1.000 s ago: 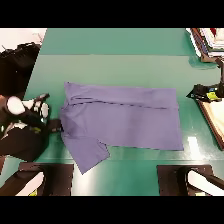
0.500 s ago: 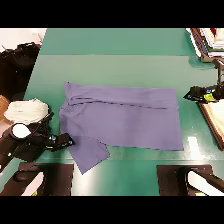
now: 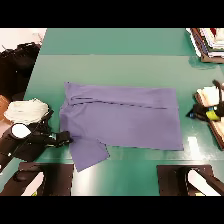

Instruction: Fold the shirts.

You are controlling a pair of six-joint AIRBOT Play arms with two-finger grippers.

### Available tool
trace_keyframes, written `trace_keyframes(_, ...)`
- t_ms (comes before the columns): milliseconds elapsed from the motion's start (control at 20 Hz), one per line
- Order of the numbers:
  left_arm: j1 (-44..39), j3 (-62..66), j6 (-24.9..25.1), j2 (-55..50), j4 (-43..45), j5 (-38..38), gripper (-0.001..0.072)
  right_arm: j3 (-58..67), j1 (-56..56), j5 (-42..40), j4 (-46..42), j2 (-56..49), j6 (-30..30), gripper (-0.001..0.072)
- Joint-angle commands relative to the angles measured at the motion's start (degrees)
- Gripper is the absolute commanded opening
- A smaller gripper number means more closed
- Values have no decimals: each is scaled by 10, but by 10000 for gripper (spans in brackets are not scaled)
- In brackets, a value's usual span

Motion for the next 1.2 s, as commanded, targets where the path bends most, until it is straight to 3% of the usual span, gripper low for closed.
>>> trace_keyframes(0,0,41,8,1,-7,-5,29,-110,-102,50,-16,43,-1,541)
trace_keyframes(100,0,56,8,1,-7,6,29,-156,-148,52,-6,45,-1,522)
trace_keyframes(200,0,56,8,0,-6,11,29,-191,-158,43,-7,45,-3,434)
trace_keyframes(500,0,56,9,0,-6,16,29,-229,-81,2,-5,45,-3,426)
trace_keyframes(550,0,56,15,0,-6,19,29,-229,-66,-1,-6,45,1,315)
trace_keyframes(600,0,56,18,0,-4,19,29,-229,-54,-3,-7,45,0,135)
trace_keyframes(650,0,56,19,1,-1,13,29,-229,-43,-5,-7,45,0,53)
trace_keyframes(700,0,57,18,1,2,-3,28,-229,-35,-4,-7,45,0,16)
trace_keyframes(850,0,57,17,40,14,-54,26,-214,-19,24,-21,46,0,14)
trace_keyframes(1050,0,56,-52,170,49,-163,27,-153,-10,97,-58,55,0,14)
trace_keyframes(1150,0,57,-73,214,37,-213,28,-130,-10,94,-58,96,0,14)
